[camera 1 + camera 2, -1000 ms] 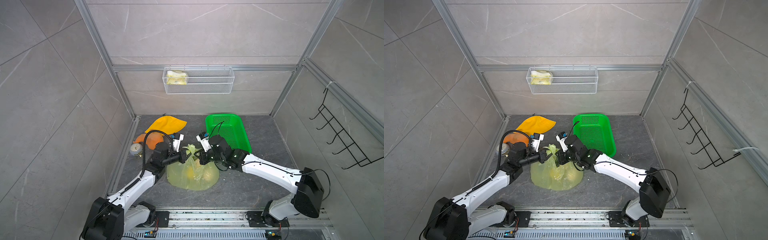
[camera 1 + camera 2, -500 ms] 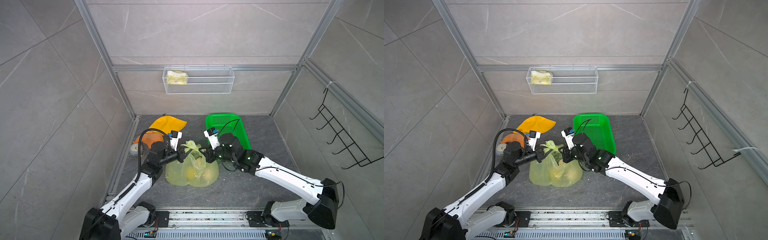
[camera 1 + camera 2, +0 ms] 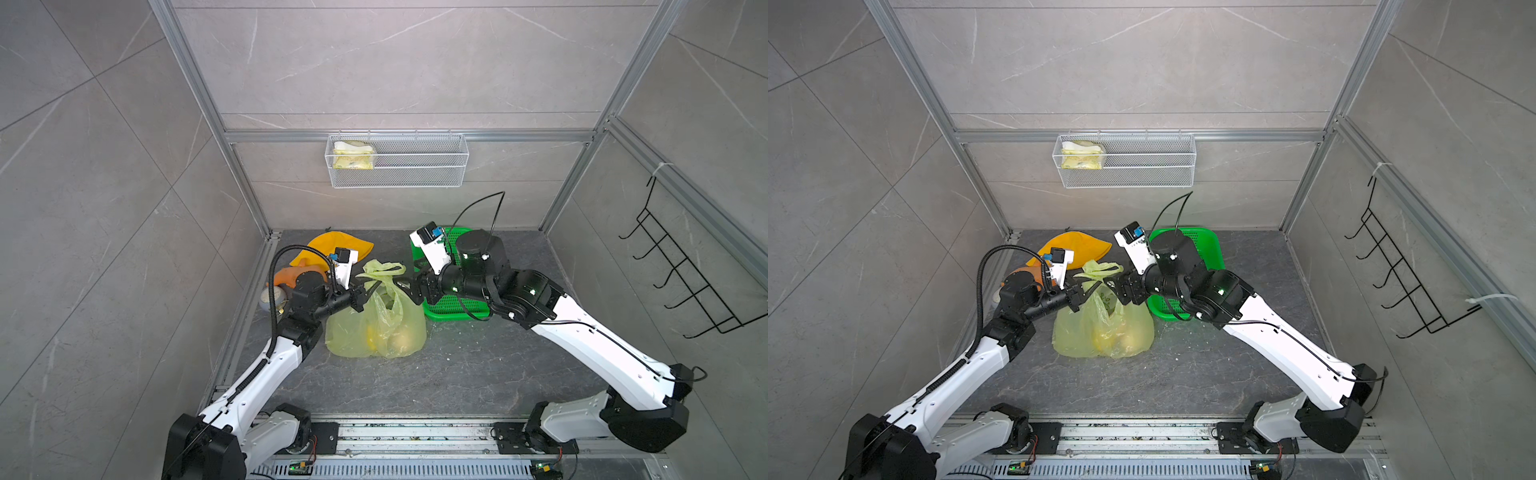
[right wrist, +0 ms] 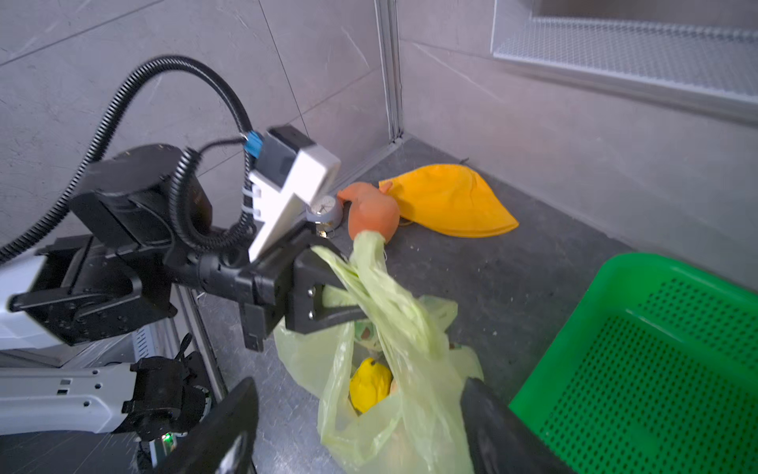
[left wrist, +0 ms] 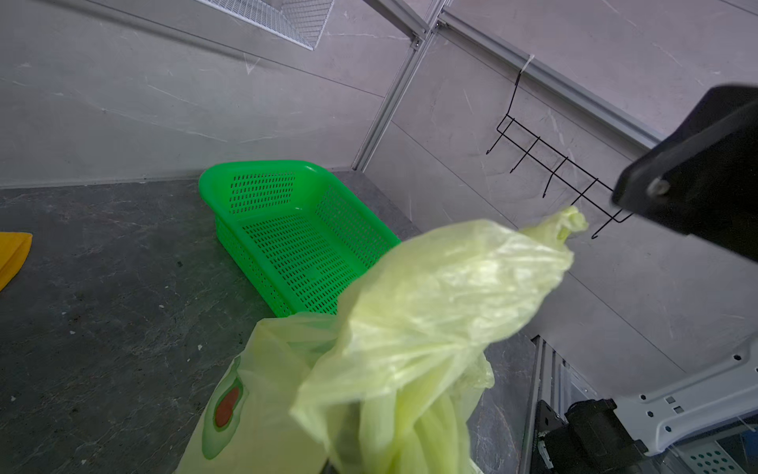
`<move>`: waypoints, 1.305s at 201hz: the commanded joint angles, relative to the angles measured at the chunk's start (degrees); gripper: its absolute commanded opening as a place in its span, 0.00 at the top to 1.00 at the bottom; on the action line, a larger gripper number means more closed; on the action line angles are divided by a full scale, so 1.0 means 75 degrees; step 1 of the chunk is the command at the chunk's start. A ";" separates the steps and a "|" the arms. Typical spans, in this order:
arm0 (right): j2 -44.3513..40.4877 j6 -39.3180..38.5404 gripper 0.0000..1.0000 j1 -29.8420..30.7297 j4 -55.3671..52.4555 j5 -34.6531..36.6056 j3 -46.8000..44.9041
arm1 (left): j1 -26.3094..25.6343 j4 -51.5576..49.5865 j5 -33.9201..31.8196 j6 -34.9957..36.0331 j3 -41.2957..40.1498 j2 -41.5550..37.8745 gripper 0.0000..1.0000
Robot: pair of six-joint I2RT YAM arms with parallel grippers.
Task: Place the pears into plastic bags & tie knots
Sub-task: Tie the plastic bag at the center of the board.
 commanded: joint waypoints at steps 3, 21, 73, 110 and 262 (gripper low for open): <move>0.1058 -0.1207 0.19 -0.0019 -0.1295 0.0077 0.0919 | -0.0001 -0.0071 0.0434 0.0355 0.0426 0.0106 1.00; 0.1674 -0.1655 0.18 -0.0020 -0.1713 0.0053 0.1600 | -0.0001 -0.0123 0.0522 0.0377 0.0515 0.0179 1.00; 0.2384 -0.2006 0.31 -0.0261 -0.2123 -0.0157 0.2204 | -0.0001 -0.0177 0.0621 0.0414 0.0617 0.0236 1.00; 0.2065 -0.1770 0.32 -0.0585 -0.1877 -0.0790 0.1955 | -0.0001 -0.0212 0.0673 0.0407 0.0607 0.0240 1.00; 0.1980 -0.1111 1.00 -0.0980 -0.1785 -0.1888 0.2203 | 0.0006 0.0030 0.0499 0.0044 0.0511 0.0333 1.00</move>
